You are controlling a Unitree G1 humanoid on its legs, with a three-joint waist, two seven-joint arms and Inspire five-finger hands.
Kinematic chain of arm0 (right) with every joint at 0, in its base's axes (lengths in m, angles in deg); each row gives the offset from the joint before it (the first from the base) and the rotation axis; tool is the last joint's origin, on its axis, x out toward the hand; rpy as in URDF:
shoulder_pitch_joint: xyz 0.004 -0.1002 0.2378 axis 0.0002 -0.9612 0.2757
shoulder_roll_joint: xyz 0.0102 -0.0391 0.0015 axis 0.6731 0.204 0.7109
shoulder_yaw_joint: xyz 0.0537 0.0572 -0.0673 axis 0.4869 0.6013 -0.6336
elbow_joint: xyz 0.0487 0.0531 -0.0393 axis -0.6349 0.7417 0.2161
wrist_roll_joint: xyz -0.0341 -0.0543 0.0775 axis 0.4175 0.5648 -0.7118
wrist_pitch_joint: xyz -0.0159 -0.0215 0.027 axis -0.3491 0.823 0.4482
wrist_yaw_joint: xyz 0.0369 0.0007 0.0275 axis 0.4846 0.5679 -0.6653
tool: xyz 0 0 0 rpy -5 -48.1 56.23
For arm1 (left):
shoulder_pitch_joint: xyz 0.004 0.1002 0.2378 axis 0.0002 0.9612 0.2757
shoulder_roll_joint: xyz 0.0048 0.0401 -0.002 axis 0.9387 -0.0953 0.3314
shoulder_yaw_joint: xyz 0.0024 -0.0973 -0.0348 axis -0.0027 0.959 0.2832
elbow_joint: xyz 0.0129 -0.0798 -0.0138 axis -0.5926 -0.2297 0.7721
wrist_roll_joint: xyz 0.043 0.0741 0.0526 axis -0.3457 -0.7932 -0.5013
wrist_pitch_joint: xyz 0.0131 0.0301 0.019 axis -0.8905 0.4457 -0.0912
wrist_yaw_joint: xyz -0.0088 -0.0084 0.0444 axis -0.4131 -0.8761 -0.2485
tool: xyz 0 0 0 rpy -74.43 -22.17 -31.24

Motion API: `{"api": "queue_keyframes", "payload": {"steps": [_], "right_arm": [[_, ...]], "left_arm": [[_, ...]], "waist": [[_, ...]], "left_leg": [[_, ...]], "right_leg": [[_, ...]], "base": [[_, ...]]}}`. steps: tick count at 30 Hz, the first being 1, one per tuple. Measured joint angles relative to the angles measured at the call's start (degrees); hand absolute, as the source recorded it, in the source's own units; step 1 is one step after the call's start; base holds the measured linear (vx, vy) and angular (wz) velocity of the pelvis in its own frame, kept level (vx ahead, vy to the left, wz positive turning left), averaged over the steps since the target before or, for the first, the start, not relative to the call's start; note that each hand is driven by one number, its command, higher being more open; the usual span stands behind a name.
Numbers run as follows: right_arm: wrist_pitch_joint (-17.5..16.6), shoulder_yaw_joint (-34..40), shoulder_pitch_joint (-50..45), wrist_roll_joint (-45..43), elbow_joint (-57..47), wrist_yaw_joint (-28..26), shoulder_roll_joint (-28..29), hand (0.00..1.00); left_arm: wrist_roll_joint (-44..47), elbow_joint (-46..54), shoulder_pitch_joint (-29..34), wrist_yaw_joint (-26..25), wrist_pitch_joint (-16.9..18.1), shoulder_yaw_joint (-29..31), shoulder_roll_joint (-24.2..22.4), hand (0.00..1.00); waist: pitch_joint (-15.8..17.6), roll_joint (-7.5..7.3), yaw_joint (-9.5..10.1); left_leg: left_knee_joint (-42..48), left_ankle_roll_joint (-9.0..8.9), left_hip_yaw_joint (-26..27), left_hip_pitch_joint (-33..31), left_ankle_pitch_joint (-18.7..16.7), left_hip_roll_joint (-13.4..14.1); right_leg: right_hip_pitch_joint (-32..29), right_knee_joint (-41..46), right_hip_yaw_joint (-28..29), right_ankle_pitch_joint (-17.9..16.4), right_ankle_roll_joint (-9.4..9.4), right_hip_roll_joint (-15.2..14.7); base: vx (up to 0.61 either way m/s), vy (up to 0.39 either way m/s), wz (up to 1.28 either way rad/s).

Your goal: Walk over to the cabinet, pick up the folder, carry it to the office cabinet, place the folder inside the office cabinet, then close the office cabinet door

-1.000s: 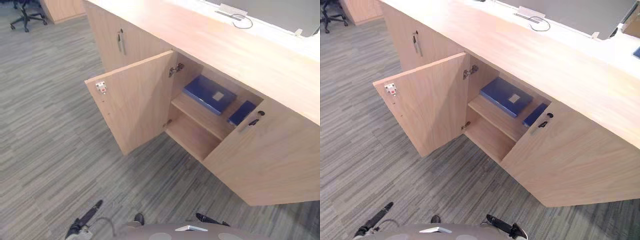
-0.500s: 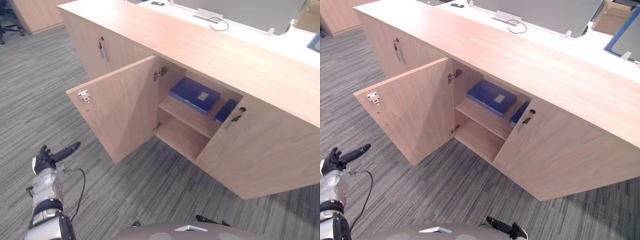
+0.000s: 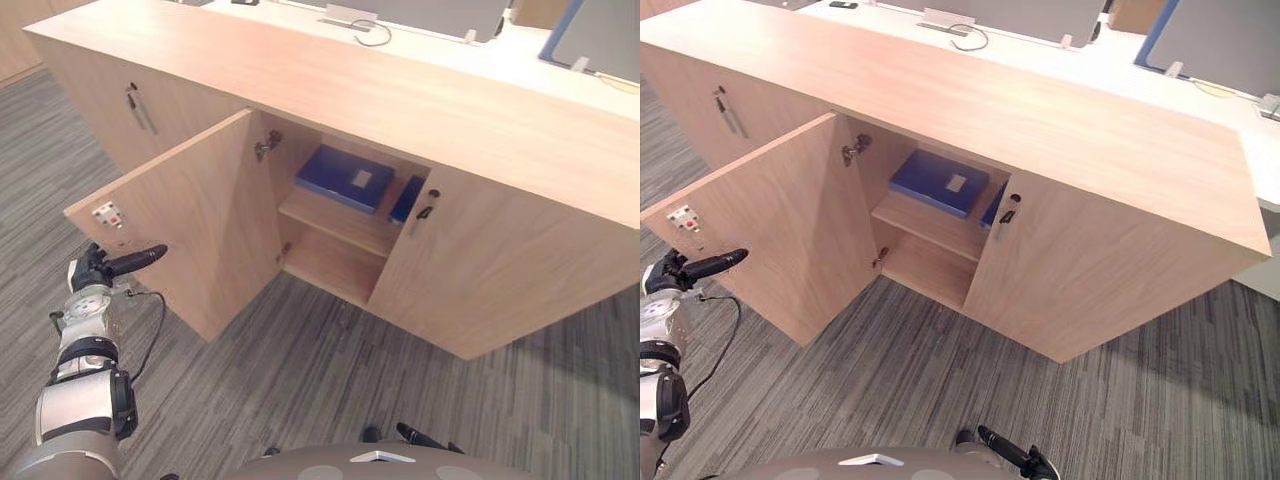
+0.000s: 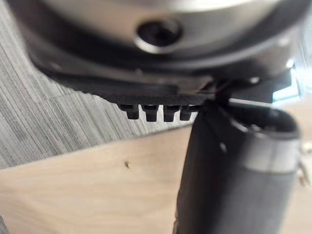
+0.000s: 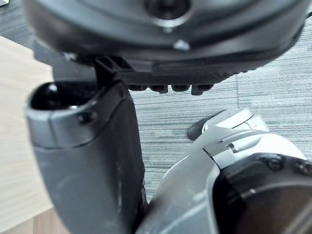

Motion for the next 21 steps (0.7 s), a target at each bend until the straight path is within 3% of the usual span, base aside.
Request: {"api": "queue_keyframes", "payload": {"steps": [8,12,17,20,21], "right_arm": [[-0.1,0.8,-0.3,-0.3,0.0,-0.3,-0.1,1.0],[-0.1,0.8,-0.6,-0.8,0.0,-0.4,-0.1,1.0],[-0.1,0.7,-1.1,-0.8,-0.2,-0.2,-0.4,1.0],[0.1,0.5,-1.3,-0.5,-0.1,0.2,-0.8,1.0],[0.2,0.5,-1.3,-0.4,0.0,0.2,-0.9,1.0]], "left_arm": [[-0.2,0.6,0.1,-0.5,0.0,-6.8,0.9,1.0],[-1.8,8.9,5.2,-1.2,-0.2,-9.9,-0.6,1.0],[-2.7,32.9,20.1,-2.0,-0.3,-15.2,-5.7,1.0],[-1.5,47.3,30.6,-1.0,1.5,-23.0,-7.7,1.0],[2.4,51.3,34.1,1.8,2.6,-27.1,-7.7,1.0]], "waist": [[-0.2,-0.24,0.46],[-0.3,-0.41,1.22],[-0.4,-0.61,2.46],[-0.4,-0.66,3.59],[-0.5,-0.63,4.03]], "left_leg": [[0.6,-0.38,-0.1,-0.6,-0.3,0.5],[0.7,-0.32,-0.6,-1.0,-0.4,0.3],[0.9,-0.11,-3.4,-2.1,-0.3,-0.5],[1.2,0.36,-4.6,-2.3,-0.4,-1.2],[1.5,0.65,-4.9,-2.3,-0.6,-1.4]], "right_leg": [[-0.7,0.2,-0.3,0.1,-0.11,0.3],[-0.7,0.3,-0.8,0.1,-0.02,-0.1],[-0.4,0.3,-3.4,0.2,0.15,-1.5],[0.4,0.4,-4.6,0.5,0.53,-2.3],[0.7,0.6,-5.0,0.6,0.71,-2.6]], "base": [[-0.02,-0.032,0.01],[-0.03,-0.007,0.08],[-0.01,0.002,0.28],[-0.01,0.045,0.31],[-0.02,0.04,0.15]]}}
